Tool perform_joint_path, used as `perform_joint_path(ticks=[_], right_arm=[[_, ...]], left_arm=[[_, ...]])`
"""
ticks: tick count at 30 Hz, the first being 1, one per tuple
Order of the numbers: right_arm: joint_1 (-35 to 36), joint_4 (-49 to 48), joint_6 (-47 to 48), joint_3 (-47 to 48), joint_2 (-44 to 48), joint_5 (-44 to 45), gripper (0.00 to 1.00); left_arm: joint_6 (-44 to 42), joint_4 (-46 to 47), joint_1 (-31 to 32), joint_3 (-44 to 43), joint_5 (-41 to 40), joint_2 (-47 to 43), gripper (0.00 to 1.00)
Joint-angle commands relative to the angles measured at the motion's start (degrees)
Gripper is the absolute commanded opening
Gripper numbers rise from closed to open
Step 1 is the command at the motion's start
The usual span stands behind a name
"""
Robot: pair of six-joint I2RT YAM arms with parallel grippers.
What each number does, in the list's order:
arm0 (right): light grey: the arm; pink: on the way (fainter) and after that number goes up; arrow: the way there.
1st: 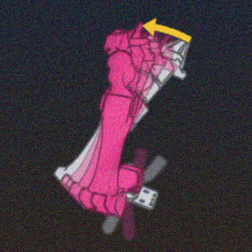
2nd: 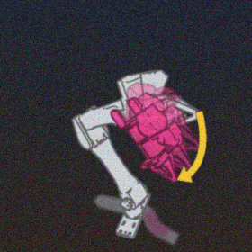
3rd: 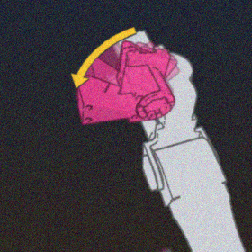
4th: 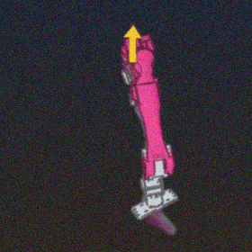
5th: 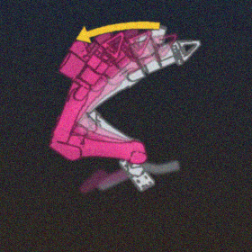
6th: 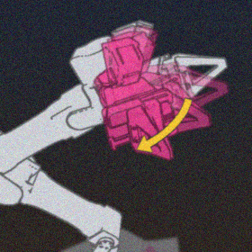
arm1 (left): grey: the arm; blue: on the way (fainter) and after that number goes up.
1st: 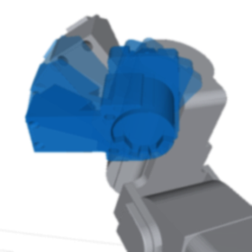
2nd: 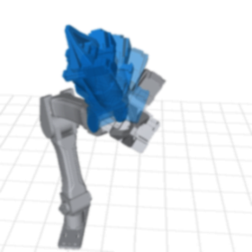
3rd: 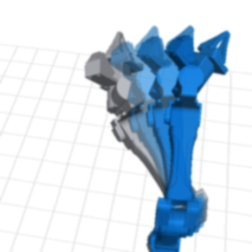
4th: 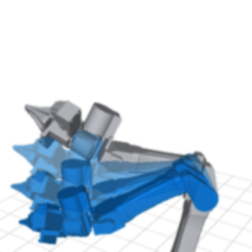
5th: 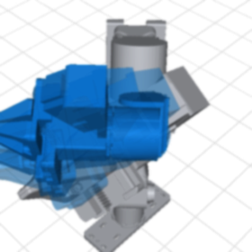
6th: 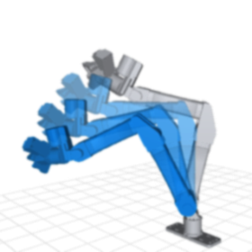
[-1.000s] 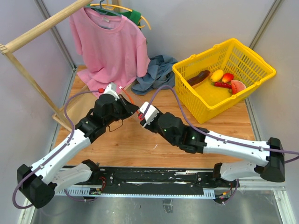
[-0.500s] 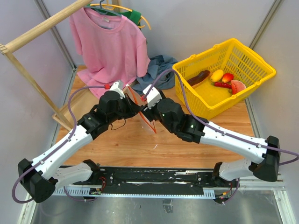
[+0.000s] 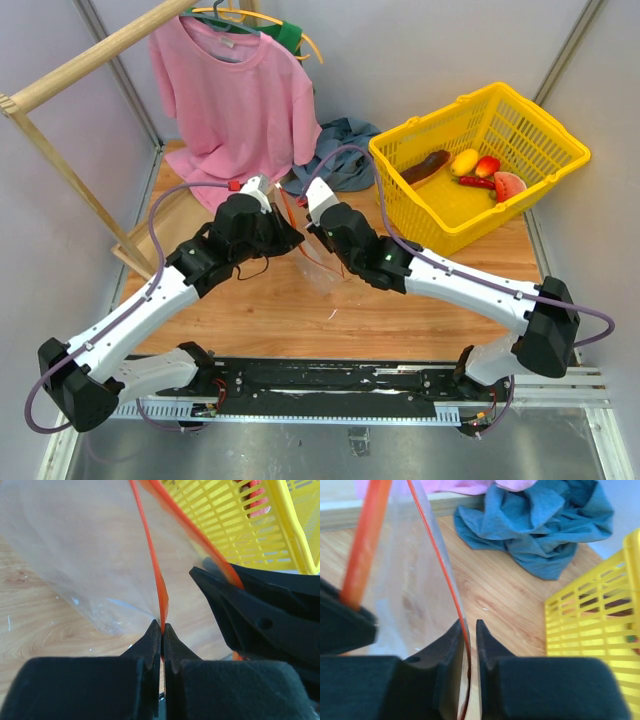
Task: Place the food in the zip-top bag and seal the zipper
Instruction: Open the zipper of the food storage bag.
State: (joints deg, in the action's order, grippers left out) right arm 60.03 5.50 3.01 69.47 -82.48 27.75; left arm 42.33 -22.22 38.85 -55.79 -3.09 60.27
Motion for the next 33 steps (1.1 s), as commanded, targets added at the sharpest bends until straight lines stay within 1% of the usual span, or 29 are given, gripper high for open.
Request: perform_joint_path(ticks=[1, 3, 5, 8, 10, 13, 15, 17, 19, 21, 23, 27, 33], right_arm=[[-0.53, 1.68, 0.9, 1.11, 0.04, 9.66, 0.09], [-0.57, 2.03, 1.48, 1.22, 0.54, 12.85, 0.04], [-0.53, 2.98, 1.56, 1.61, 0.93, 15.43, 0.01], [-0.61, 4.28, 0.95, 1.9, 1.72, 19.01, 0.0], [-0.82, 5.59, 0.04, 2.07, 2.19, 20.34, 0.01], [-1.3, 6.59, -0.55, 1.9, 2.66, 19.68, 0.01], [-1.32, 6.04, -0.63, 1.36, 2.76, 18.27, 0.01], [-1.32, 5.76, -2.58, 1.22, 2.84, 15.54, 0.01], [-1.2, 5.32, -5.82, 1.18, 2.82, 12.05, 0.01], [-0.88, 4.46, -8.73, 0.97, 2.56, 10.47, 0.01], [-0.4, 3.3, -10.88, 0.55, 2.25, 10.57, 0.01], [0.62, 1.39, -13.81, 0.16, 1.95, 13.28, 0.01], [1.56, -1.03, -15.98, -0.45, 1.64, 16.13, 0.01]], left_arm=[[-2.49, -5.28, 0.53, -4.35, -0.38, -0.76, 0.0], [-3.27, -9.21, 0.52, -5.71, -2.55, -1.06, 0.0], [-3.81, -12.49, 0.55, -6.4, -4.62, -1.56, 0.0], [-4.99, -18.13, 0.53, -8.24, -8.09, -1.91, 0.0], [-5.79, -22.29, 0.52, -10.15, -11.84, -1.83, 0.0], [-5.91, -25.64, 0.52, -12.57, -17.45, -1.96, 0.0], [-5.53, -23.83, 0.54, -12.35, -18.17, -2.28, 0.02], [-4.97, -19.68, 0.55, -10.69, -16.17, -2.36, 0.11], [-3.81, -15.18, 0.52, -8.49, -13.32, -1.65, 0.18], [-2.51, -11.16, 0.52, -7.07, -10.49, -0.28, 0.2], [-0.85, -7.41, 0.52, -5.95, -8.07, 0.86, 0.21], [1.66, -1.29, 0.6, -4.36, -2.97, 2.85, 0.34], [4.56, 2.41, 2.17, -3.24, -3.16, 4.18, 0.5]])
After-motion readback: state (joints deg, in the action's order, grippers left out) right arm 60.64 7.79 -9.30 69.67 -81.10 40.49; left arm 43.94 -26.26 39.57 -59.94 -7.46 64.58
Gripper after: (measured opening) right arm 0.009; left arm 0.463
